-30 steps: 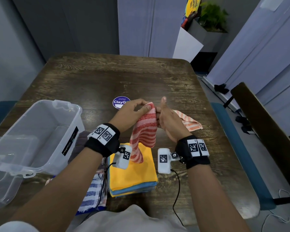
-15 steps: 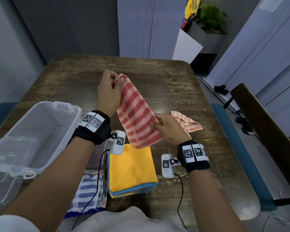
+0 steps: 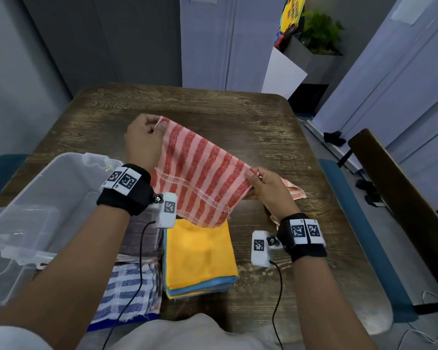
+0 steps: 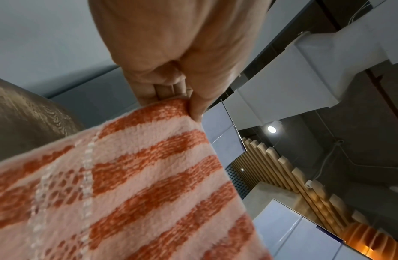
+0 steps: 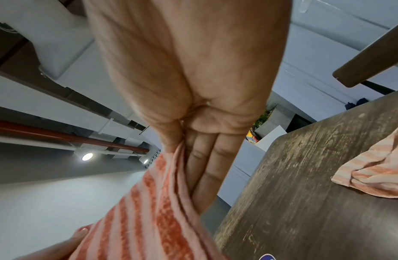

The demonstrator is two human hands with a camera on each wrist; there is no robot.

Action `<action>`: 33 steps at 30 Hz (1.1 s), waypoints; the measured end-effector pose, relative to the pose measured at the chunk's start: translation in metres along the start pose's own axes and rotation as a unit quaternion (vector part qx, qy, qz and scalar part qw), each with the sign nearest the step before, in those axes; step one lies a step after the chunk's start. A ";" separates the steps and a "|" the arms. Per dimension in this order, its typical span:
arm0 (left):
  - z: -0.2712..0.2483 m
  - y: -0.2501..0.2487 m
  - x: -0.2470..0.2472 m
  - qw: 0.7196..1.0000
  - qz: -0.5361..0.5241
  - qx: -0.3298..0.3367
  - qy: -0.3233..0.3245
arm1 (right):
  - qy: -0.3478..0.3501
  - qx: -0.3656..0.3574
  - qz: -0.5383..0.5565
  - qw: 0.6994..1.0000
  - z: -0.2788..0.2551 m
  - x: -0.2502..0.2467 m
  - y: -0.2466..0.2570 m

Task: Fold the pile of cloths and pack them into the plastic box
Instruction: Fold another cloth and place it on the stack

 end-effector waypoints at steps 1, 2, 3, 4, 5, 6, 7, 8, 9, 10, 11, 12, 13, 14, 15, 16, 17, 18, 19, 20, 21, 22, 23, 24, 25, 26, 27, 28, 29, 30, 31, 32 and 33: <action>-0.001 0.002 0.004 1.000 0.005 -0.007 0.012 | -0.009 0.006 0.006 1.000 0.000 -0.001 -0.001; -0.003 0.005 0.008 1.000 0.009 -0.015 0.022 | -0.016 0.012 0.011 1.000 0.000 -0.001 -0.002; -0.007 0.007 0.013 0.999 0.010 -0.020 0.028 | -0.020 0.018 0.013 1.000 0.001 0.000 -0.004; -0.011 0.008 0.017 0.999 0.012 -0.023 0.033 | -0.021 0.026 0.013 0.999 0.001 0.002 -0.006; -0.016 0.009 0.023 0.999 0.015 -0.023 0.037 | -0.021 0.032 0.011 0.999 0.002 0.005 -0.007; -0.022 0.010 0.030 0.999 0.021 -0.019 0.043 | -0.020 0.038 0.010 0.999 0.003 0.008 -0.008; -0.029 0.011 0.038 0.998 0.026 -0.015 0.054 | -0.022 0.043 0.009 0.999 0.004 0.011 -0.009; -0.037 0.012 0.047 0.997 0.027 -0.013 0.064 | -0.025 0.049 0.013 0.998 0.004 0.014 -0.009; -0.046 0.013 0.056 0.997 0.026 -0.009 0.074 | -0.029 0.053 0.020 0.998 0.005 0.018 -0.009; -0.055 0.011 0.066 0.996 0.022 -0.002 0.085 | -0.032 0.056 0.028 0.998 0.004 0.023 -0.010; -0.064 0.008 0.075 0.995 0.016 0.009 0.096 | -0.029 0.056 0.037 0.997 0.004 0.029 -0.009; -0.072 0.005 0.084 0.994 0.013 0.024 0.109 | -0.024 0.054 0.043 0.997 0.003 0.035 -0.008; -0.081 0.000 0.091 0.992 0.016 0.042 0.120 | -0.018 0.051 0.049 0.997 0.002 0.040 -0.007; -0.088 -0.005 0.097 0.989 0.024 0.060 0.131 | -0.013 0.047 0.056 0.997 0.002 0.044 -0.006; -0.093 -0.007 0.102 0.987 0.030 0.076 0.139 | -0.010 0.046 0.063 0.997 0.002 0.047 -0.005; -0.096 -0.009 0.105 0.985 0.033 0.085 0.145 | -0.006 0.048 0.071 0.996 0.001 0.049 -0.005; -0.098 -0.009 0.108 0.984 0.033 0.089 0.150 | -0.001 0.052 0.080 0.995 0.000 0.050 -0.005; -0.099 -0.009 0.110 0.983 0.033 0.090 0.155 | 0.003 0.053 0.087 0.995 -0.001 0.050 -0.004; -0.099 -0.009 0.112 0.983 0.034 0.093 0.158 | 0.008 0.054 0.095 0.994 -0.002 0.049 -0.004; -0.099 -0.009 0.113 0.982 0.036 0.097 0.161 | 0.011 0.054 0.102 0.993 -0.003 0.048 -0.003; -0.100 -0.010 0.115 0.980 0.040 0.104 0.163 | 0.013 0.054 0.110 0.992 -0.004 0.047 -0.002; -0.100 -0.010 0.116 0.979 0.045 0.111 0.166 | 0.012 0.054 0.117 0.992 -0.004 0.045 -0.002; -0.101 -0.011 0.117 0.978 0.052 0.118 0.167 | 0.010 0.054 0.123 0.991 -0.004 0.044 -0.003; -0.101 -0.012 0.117 0.976 0.059 0.125 0.166 | 0.008 0.053 0.125 0.991 -0.003 0.043 -0.002; -0.100 -0.011 0.117 0.976 0.065 0.129 0.163 | 0.006 0.051 0.124 0.991 -0.003 0.042 -0.002; -0.100 -0.010 0.117 0.976 0.070 0.130 0.159 | 0.004 0.049 0.122 0.991 -0.003 0.041 -0.002; -0.098 -0.009 0.117 0.977 0.074 0.129 0.155 | 0.003 0.047 0.122 0.991 -0.002 0.042 -0.002; -0.098 -0.009 0.116 0.977 0.077 0.129 0.151 | 0.001 0.046 0.123 0.991 -0.002 0.042 -0.001; -0.097 -0.008 0.116 0.977 0.078 0.129 0.149 | 0.000 0.046 0.122 0.991 -0.002 0.043 -0.001; -0.096 -0.009 0.116 0.977 0.078 0.131 0.148 | -0.003 0.046 0.122 0.991 -0.002 0.043 -0.001; -0.096 -0.009 0.116 0.977 0.077 0.134 0.147 | -0.006 0.048 0.123 0.991 -0.001 0.043 -0.002; -0.096 -0.011 0.115 0.976 0.078 0.137 0.147 | -0.010 0.051 0.125 0.991 0.000 0.042 -0.002; -0.097 -0.012 0.115 0.975 0.082 0.142 0.149 | -0.011 0.054 0.126 0.990 0.002 0.041 -0.003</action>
Point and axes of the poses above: each hand's wrist, its own z-axis towards the middle knuckle, its own x-axis out of the palm, y = z × x, the point moved 9 cm from there along z, towards the middle knuckle, and after that the axes turned 7 degrees about z, right-handed, at the moved point
